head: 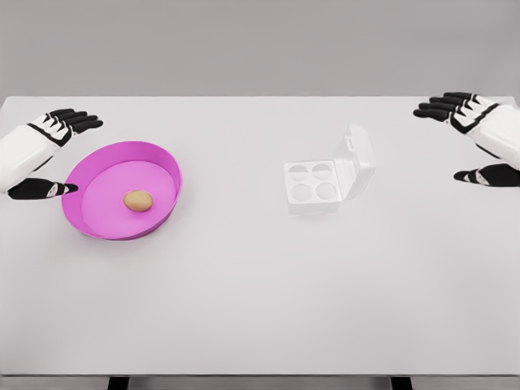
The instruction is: Pack egg into the box and close the box lid
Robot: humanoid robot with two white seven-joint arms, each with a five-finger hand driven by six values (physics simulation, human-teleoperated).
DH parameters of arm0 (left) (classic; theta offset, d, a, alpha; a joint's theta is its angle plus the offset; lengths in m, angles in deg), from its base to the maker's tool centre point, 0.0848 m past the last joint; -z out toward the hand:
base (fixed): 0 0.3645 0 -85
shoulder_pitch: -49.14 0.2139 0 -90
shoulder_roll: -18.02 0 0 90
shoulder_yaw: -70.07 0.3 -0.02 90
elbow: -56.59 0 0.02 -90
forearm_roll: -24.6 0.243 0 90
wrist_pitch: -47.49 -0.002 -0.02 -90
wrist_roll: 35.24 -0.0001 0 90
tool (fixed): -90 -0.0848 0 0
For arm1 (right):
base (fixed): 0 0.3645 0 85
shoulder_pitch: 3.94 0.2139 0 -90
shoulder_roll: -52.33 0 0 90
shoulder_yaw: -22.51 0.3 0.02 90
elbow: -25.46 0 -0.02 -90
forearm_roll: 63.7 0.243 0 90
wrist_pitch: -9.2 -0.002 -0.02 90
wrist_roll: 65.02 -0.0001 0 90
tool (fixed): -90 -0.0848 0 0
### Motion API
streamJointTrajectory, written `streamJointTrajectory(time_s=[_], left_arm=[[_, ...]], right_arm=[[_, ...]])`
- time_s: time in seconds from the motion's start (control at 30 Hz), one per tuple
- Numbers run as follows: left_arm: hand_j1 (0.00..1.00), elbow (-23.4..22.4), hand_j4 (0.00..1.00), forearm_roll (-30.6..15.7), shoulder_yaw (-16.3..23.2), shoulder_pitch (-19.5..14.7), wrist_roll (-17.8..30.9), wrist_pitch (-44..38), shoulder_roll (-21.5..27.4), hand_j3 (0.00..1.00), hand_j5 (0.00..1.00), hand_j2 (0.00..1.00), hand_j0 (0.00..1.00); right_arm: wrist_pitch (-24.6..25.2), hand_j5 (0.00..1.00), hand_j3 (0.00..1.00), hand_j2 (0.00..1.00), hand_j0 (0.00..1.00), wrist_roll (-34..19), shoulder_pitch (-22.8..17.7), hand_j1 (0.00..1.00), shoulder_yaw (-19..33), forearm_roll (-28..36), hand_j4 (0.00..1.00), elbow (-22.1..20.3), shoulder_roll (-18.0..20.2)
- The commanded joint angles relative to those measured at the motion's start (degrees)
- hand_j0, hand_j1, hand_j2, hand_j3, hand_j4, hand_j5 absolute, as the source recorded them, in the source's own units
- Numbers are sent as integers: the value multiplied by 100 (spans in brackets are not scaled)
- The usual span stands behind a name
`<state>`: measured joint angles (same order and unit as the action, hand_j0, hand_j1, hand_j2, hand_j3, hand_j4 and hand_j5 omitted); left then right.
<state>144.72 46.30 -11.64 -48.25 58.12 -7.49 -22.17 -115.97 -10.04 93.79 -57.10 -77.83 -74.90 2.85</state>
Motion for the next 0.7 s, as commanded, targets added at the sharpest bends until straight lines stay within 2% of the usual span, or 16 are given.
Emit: streamJointTrajectory(time_s=[0.0, 0.17, 0.23, 0.27, 0.3, 0.33, 0.37, 0.43, 0.47, 0.53, 0.57, 0.67], left_arm=[[100, 2, 100, -52, -11, 0, -11, -2, 11, 100, 100, 100, 100], [100, 11, 100, -166, -20, 9, -19, -2, 55, 100, 100, 100, 100], [99, 2, 99, -333, -11, 26, -19, -2, 64, 99, 99, 99, 99], [98, 2, 98, -456, 6, 131, -19, -2, 142, 98, 98, 98, 98], [98, 11, 98, -640, 24, 255, -28, -2, 248, 98, 98, 98, 98], [98, 20, 98, -824, 59, 316, -28, -2, 362, 98, 98, 98, 98], [98, 55, 98, -1149, 164, 387, -19, -2, 608, 98, 98, 98, 98], [98, 275, 98, -1835, 682, 352, 7, -2, 1170, 98, 98, 98, 98], [98, 424, 98, -2354, 981, 308, 24, -2, 1557, 98, 98, 98, 98], [98, 574, 98, -2495, 999, 211, 103, -2, 1619, 98, 98, 98, 98], [98, 582, 98, -2512, 1008, 123, 331, -2, 1619, 98, 98, 98, 98], [98, 582, 98, -2908, 1008, -105, 2141, -2, 1558, 98, 98, 98, 98]], right_arm=[[17, 100, 100, 100, 100, 2, 0, 100, -177, 7, 100, -10, 96], [17, 100, 100, 100, 100, 2, 264, 100, -256, -2, 100, -2, 299], [17, 100, 100, 100, 100, 2, 290, 100, -713, -2, 100, -10, 676], [17, 100, 100, 100, 100, 2, 483, 100, -1012, -72, 100, 25, 773], [17, 100, 100, 100, 100, 2, 650, 100, -1013, -432, 100, 42, 773], [17, 100, 100, 100, 100, 2, 773, 100, -1004, -556, 100, 34, 826], [17, 100, 100, 100, 100, 2, 888, 100, -1004, -538, 100, 60, 721], [17, 100, 100, 100, 100, 2, 853, 100, -995, -538, 100, 25, 493], [17, 100, 100, 100, 100, 2, 782, 100, -1048, -591, 100, 25, 378], [17, 100, 100, 100, 100, 2, 765, 100, -1004, -626, 100, 104, 404], [17, 100, 100, 100, 100, 2, 782, 100, -995, -679, 100, 86, 413], [17, 100, 100, 100, 100, 2, 616, 100, -977, -776, 100, 183, 404]])
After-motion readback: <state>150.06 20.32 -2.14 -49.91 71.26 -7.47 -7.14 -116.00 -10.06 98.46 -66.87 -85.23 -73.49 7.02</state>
